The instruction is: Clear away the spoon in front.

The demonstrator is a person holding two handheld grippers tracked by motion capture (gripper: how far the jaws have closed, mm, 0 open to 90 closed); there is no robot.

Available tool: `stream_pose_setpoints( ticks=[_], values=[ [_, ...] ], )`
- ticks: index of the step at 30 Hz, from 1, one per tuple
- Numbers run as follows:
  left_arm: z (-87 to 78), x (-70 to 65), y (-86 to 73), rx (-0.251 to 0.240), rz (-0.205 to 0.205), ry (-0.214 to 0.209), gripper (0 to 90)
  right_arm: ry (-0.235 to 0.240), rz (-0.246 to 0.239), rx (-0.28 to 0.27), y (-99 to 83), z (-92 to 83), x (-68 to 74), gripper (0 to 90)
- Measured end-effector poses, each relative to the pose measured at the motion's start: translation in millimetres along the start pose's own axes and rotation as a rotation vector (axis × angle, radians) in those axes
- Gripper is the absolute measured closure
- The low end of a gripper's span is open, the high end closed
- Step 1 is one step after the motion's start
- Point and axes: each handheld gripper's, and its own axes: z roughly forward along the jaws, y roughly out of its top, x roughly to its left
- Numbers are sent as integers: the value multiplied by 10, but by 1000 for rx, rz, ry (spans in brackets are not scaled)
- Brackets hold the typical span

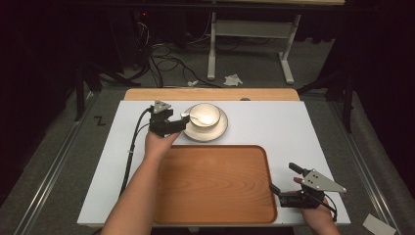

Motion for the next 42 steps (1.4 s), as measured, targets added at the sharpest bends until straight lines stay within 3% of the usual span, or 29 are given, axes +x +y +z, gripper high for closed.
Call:
stream_pose_setpoints(
  ticks=[8, 12, 13, 17, 18, 24, 30, 34, 35, 40, 42],
  values=[
    [210, 66, 88, -5, -31, -2, 442, 3, 0, 0, 0, 2, 2, 24],
    [330, 70, 147, -1, -31, -2, 601, 5, 3, -3, -1, 2, 0, 24],
    [361, 69, 161, 0, -27, 9, 601, 7, 4, -4, -1, 1, -1, 24],
    [473, 89, 227, -12, -55, 43, 875, 14, 8, -6, -4, 1, -5, 24],
    [512, 98, 249, -15, -66, 47, 899, 14, 11, -6, -5, 0, -5, 24],
    [615, 84, 296, -18, -86, 64, 900, 12, 13, -9, -9, -2, -11, 24],
    [703, 51, 336, -17, -64, 71, 900, 12, 17, -9, -9, -5, -14, 24],
    [764, 34, 330, 3, -65, 122, 900, 13, 17, -9, -11, -3, -10, 24],
    [791, 20, 307, 22, -35, 154, 900, 13, 16, -9, -14, -5, -13, 25],
    [818, 23, 276, 41, -18, 170, 900, 10, 23, -6, -18, -4, -26, 24],
    [818, 32, 266, 50, -21, 151, 900, 12, 21, -4, -18, 2, -23, 24]
  ],
)
